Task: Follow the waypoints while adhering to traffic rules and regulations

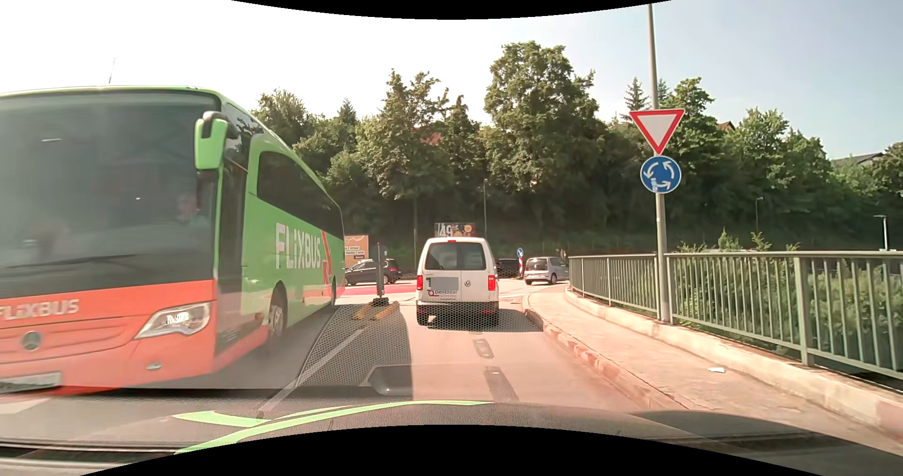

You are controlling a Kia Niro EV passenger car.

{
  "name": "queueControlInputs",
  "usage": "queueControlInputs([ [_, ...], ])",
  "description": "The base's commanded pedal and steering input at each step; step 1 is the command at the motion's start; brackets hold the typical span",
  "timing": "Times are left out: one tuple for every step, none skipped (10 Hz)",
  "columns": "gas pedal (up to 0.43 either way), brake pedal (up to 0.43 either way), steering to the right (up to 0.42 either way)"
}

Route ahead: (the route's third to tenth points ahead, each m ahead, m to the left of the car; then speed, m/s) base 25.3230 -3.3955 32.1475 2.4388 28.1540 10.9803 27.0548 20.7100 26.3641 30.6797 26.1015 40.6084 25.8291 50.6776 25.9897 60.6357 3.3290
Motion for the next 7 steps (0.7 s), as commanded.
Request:
queueControlInputs([
  [0.130, 0.000, 0.005],
  [0.130, 0.000, 0.005],
  [0.118, 0.000, 0.005],
  [0.118, 0.000, 0.005],
  [0.118, 0.000, 0.005],
  [0.110, 0.000, 0.005],
  [0.079, 0.000, 0.005],
])
